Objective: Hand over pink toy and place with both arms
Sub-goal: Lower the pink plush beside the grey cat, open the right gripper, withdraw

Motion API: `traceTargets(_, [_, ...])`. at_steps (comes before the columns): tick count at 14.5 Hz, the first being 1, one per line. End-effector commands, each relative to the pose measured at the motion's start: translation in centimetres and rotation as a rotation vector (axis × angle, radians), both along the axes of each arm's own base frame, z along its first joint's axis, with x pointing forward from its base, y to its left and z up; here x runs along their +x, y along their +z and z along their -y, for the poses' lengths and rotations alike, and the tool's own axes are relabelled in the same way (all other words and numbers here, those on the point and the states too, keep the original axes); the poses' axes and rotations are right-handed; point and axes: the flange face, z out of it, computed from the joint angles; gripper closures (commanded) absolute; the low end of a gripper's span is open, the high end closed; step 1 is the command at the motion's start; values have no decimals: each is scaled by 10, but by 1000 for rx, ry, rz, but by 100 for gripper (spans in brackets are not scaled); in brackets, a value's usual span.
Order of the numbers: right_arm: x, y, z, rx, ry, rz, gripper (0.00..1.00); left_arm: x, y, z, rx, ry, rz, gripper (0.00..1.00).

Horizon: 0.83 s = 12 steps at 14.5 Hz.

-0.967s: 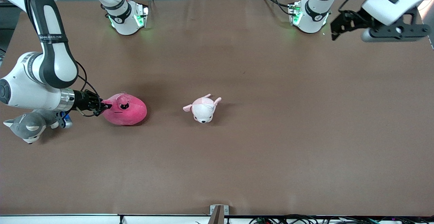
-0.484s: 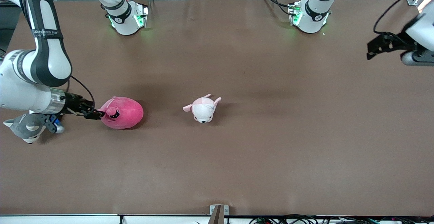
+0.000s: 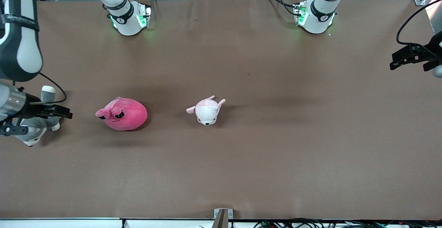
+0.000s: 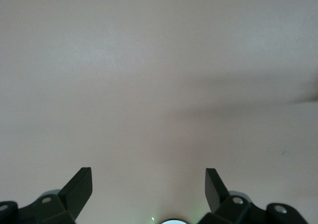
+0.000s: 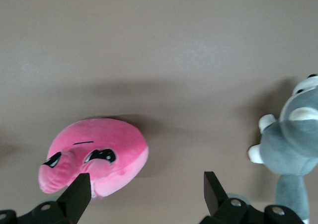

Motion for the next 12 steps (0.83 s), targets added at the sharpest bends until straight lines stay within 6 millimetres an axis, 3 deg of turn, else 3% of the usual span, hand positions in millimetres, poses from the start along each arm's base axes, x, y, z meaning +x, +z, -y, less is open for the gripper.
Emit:
traceTargets(1, [-8,22,7,-33,19,-44,0,-4,20,-10,19,-14,40,0])
traceTargets(3, [-12,65,3,-68,-50,-83,0,-5,21,-11,19,-34,42,0])
traceTargets(6, [-15,99,-4,-80,-56,-78,0,-5,17,-20,9,-54,34,0])
traceTargets(10, [-13,109,-10,-92,-45,-73,0,2,12,-14,-34,-60,69,0])
traceTargets(12, [-13,119,-6,-96,-50,-53,0,6,-3,-12,-25,-57,96,0])
